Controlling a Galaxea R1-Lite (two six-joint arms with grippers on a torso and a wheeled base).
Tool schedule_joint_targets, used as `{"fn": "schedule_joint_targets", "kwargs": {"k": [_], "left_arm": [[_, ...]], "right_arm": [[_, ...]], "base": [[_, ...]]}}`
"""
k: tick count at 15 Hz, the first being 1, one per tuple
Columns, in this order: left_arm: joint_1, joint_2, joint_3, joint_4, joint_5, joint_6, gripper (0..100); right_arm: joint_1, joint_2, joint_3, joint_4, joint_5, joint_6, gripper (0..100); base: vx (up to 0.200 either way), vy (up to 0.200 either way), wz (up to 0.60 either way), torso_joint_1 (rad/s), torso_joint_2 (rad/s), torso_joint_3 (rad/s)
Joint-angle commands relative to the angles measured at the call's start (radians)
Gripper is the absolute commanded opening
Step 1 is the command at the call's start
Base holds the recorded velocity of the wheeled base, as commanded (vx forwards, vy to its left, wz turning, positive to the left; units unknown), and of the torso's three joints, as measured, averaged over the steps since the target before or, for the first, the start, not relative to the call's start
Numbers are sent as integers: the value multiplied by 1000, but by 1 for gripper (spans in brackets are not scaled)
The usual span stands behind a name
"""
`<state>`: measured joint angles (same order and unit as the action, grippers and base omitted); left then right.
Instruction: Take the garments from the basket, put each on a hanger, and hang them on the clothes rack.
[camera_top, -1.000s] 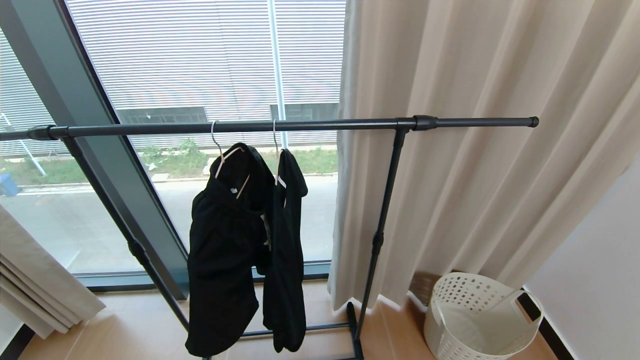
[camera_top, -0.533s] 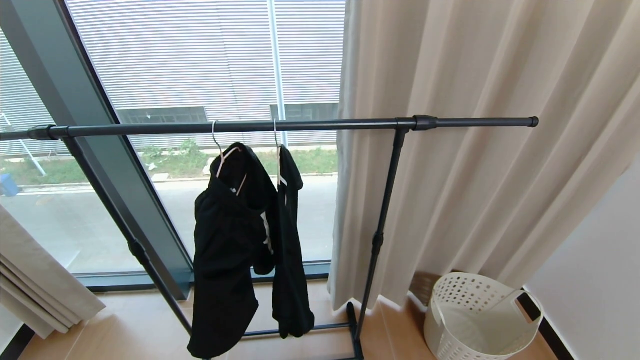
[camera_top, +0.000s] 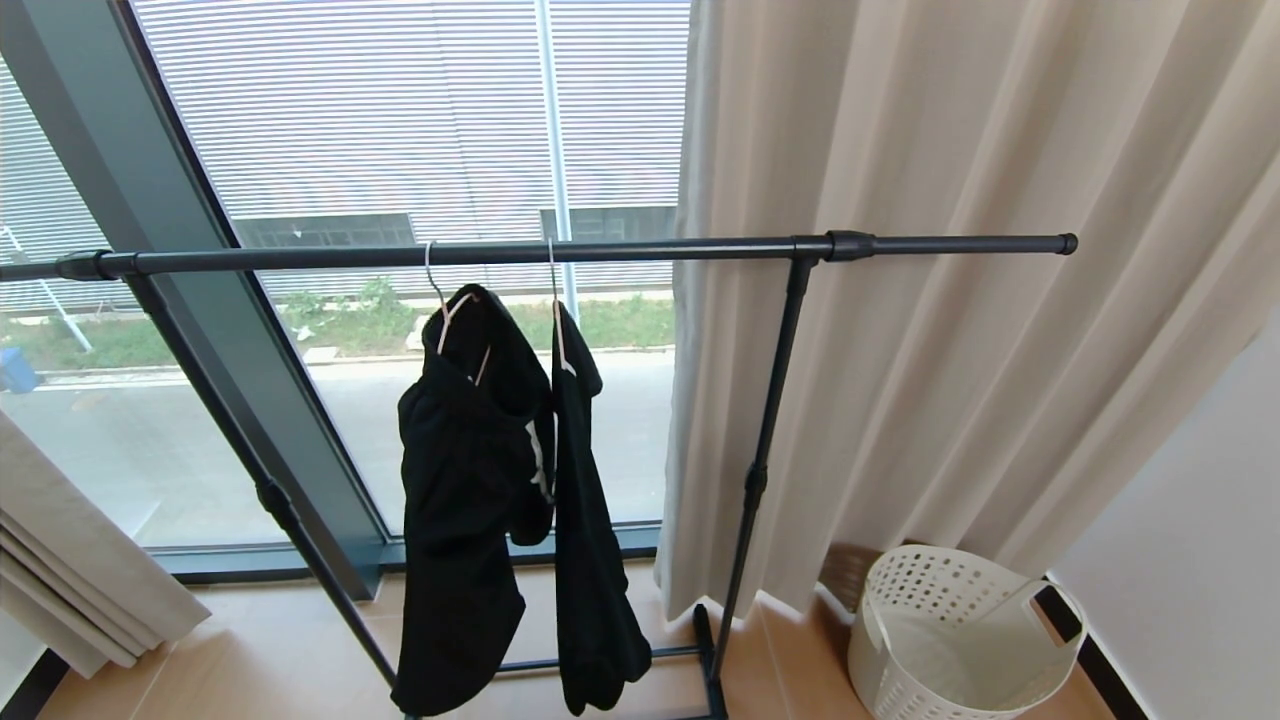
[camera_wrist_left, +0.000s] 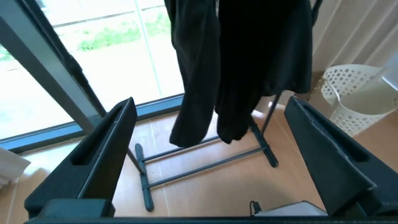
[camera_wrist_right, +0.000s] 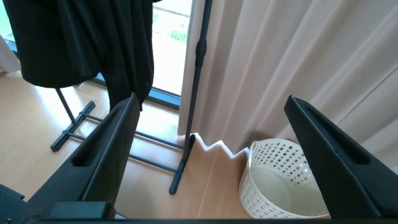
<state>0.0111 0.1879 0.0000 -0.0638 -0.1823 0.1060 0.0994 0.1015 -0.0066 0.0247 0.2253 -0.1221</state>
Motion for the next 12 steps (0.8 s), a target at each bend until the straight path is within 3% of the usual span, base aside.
{"fn": "schedule_joint_targets", "kwargs": {"k": [1, 5, 8, 12], "left_arm": [[27, -85, 0, -1, 0, 0, 100], [27, -122, 0, -1, 1, -11, 100], [-19, -188, 0, -2, -32, -29, 100], [-17, -188, 0, -2, -32, -37, 100]], "right_arm": [[0, 0, 0, 0, 0, -1, 100], [-10, -3, 4, -11, -4, 1, 100], [-92, -95, 0, 0, -4, 1, 100], [-93, -101, 5, -12, -6, 4, 100]], "base": [[0, 0, 0, 0, 0, 0], [0, 0, 0, 0, 0, 0], [0, 0, 0, 0, 0, 0], [0, 0, 0, 0, 0, 0]]}}
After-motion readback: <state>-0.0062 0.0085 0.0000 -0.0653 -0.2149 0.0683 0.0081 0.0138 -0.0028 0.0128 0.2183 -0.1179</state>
